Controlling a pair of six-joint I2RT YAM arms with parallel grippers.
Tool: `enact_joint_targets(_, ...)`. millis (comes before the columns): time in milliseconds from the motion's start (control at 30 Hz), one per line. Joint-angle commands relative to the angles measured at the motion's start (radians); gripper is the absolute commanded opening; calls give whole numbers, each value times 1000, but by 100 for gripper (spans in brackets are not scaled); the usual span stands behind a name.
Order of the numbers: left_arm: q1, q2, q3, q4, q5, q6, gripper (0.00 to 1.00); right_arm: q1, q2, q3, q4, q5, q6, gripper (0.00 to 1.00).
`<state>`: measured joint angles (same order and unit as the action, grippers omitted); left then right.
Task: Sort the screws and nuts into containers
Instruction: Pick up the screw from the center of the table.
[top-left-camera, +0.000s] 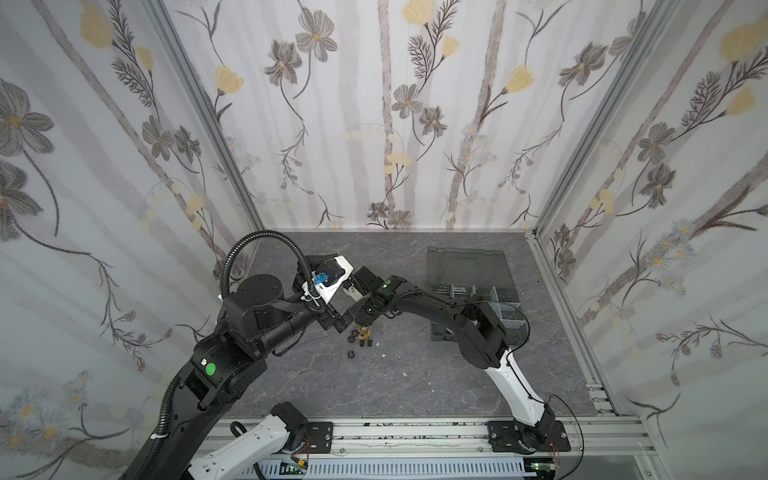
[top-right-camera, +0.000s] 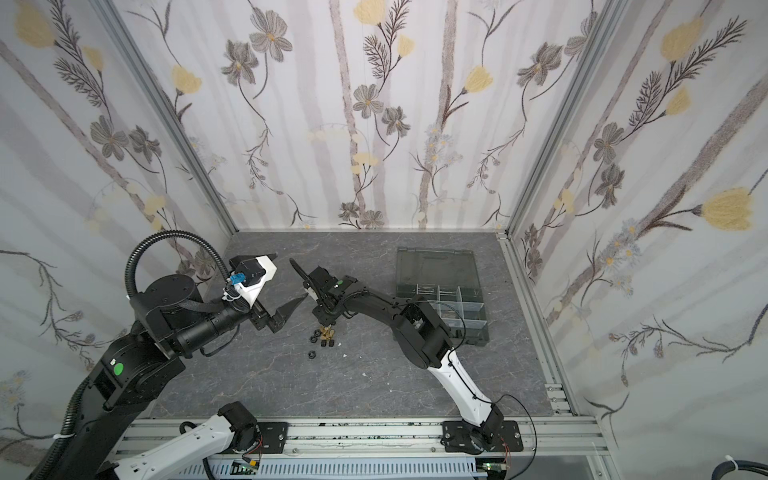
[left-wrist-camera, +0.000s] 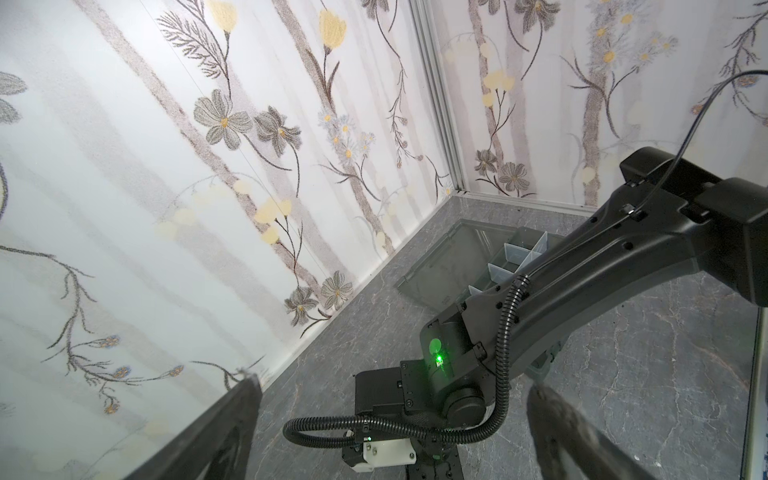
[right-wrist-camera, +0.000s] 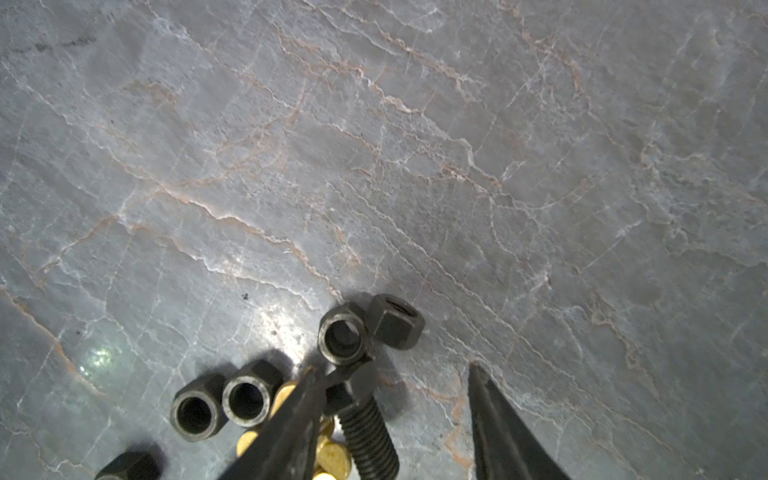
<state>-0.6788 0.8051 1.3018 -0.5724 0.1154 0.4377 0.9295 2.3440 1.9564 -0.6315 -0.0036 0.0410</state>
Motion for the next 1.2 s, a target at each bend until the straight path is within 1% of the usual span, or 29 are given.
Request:
enact_joint_targets(0, 0, -1, -1, 20, -5, 6, 100, 1, -9, 1, -62, 16, -36, 58)
enact_joint_targets(167, 1, 3, -1, 19, -5, 6, 100, 7, -21, -5, -77, 0, -51, 59)
enact_joint_targets(267, 0, 3, -1, 21, -6, 6, 100, 12, -26, -6, -72, -5, -60, 54)
enact_joint_targets(333, 1, 3, -1, 23, -5, 6, 100, 12, -25, -5, -64, -9, -61, 47)
enact_joint_targets(400, 0, 3, -1, 24, -5, 6, 100, 12, -15, -2, -63, -6, -61, 45)
enact_joint_targets(600, 0, 2, -1, 16, -11, 4, 100, 12, 10, -2, -59, -4, -62, 51)
enact_joint_targets(800, 0, 4, -1, 13, -12, 4, 100, 11, 29, 0, -58, -1, -72, 51)
enact_joint_targets(933, 0, 5, -1, 13, -12, 4, 100, 11, 35, 0, -63, -3, -71, 41)
enact_joint_targets(1067, 1, 5, -1, 13, -12, 4, 100, 9, 43, 0, -69, -1, -74, 34)
enact_joint_targets(1167, 1, 4, -1, 13, -14, 4, 100, 8, 43, -1, -73, 0, -77, 25)
